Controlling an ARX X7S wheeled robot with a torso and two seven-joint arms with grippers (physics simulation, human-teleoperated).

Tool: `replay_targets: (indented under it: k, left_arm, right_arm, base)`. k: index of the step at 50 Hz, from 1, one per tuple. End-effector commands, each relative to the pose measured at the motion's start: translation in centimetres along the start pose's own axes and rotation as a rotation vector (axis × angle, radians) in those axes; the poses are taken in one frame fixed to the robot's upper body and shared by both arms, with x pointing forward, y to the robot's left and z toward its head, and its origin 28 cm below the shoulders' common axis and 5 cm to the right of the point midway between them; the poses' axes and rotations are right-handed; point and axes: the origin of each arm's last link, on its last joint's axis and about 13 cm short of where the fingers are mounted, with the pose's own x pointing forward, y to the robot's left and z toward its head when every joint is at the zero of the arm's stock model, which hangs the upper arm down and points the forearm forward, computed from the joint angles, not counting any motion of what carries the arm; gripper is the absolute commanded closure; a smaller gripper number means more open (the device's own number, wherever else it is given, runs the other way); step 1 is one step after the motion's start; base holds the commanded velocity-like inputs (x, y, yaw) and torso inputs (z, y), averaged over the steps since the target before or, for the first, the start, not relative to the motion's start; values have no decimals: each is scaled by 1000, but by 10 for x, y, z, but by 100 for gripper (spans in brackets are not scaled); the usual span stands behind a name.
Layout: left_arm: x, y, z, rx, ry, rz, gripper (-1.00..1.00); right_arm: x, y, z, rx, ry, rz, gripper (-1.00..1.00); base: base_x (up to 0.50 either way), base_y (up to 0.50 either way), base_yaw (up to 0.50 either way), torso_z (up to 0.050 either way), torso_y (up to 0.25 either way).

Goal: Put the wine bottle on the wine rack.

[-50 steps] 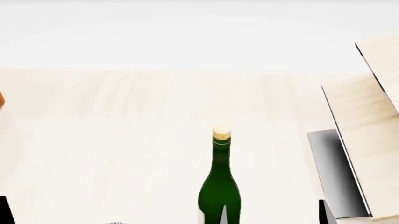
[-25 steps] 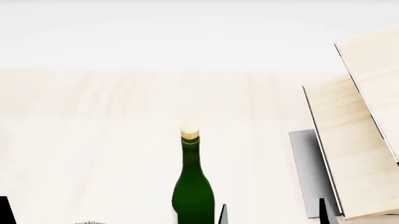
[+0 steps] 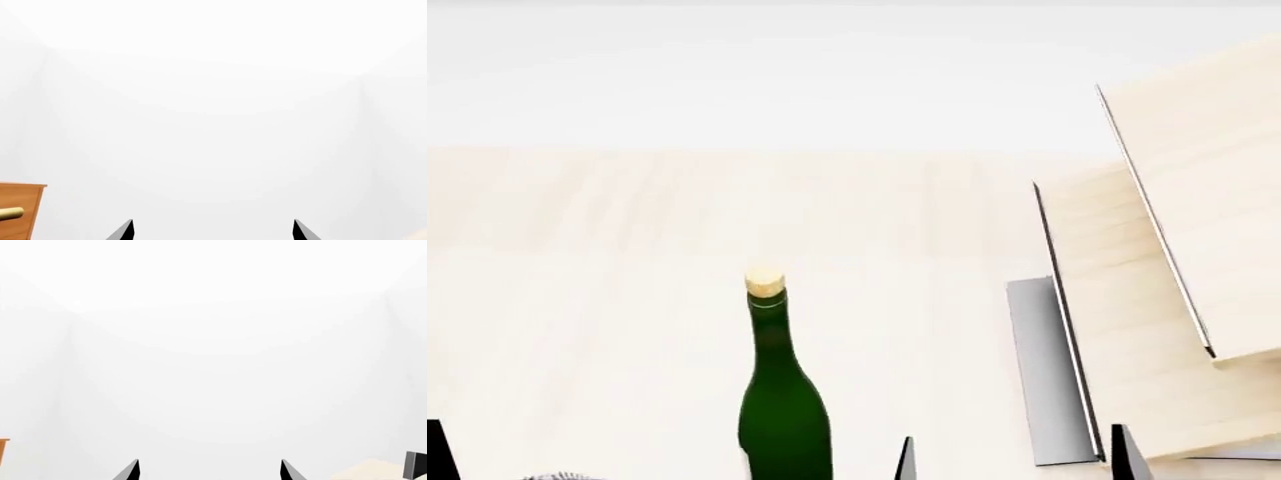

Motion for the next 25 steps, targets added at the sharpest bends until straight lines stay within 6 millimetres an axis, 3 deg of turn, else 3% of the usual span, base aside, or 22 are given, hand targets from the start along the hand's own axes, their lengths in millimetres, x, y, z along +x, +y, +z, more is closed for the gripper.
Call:
replay_targets:
  k: [1, 25]
  left_arm:
    - [-1, 0, 0, -1, 2, -1, -100]
    - [-1, -1, 0, -2, 2, -5, -100]
  right_arm:
    - [-1, 0, 0, 2, 2, 2, -100]
    - [-1, 0, -1, 0, 2, 3, -100]
  base:
    - [0, -125, 0, 0, 0]
    - [0, -126, 0, 0, 0]
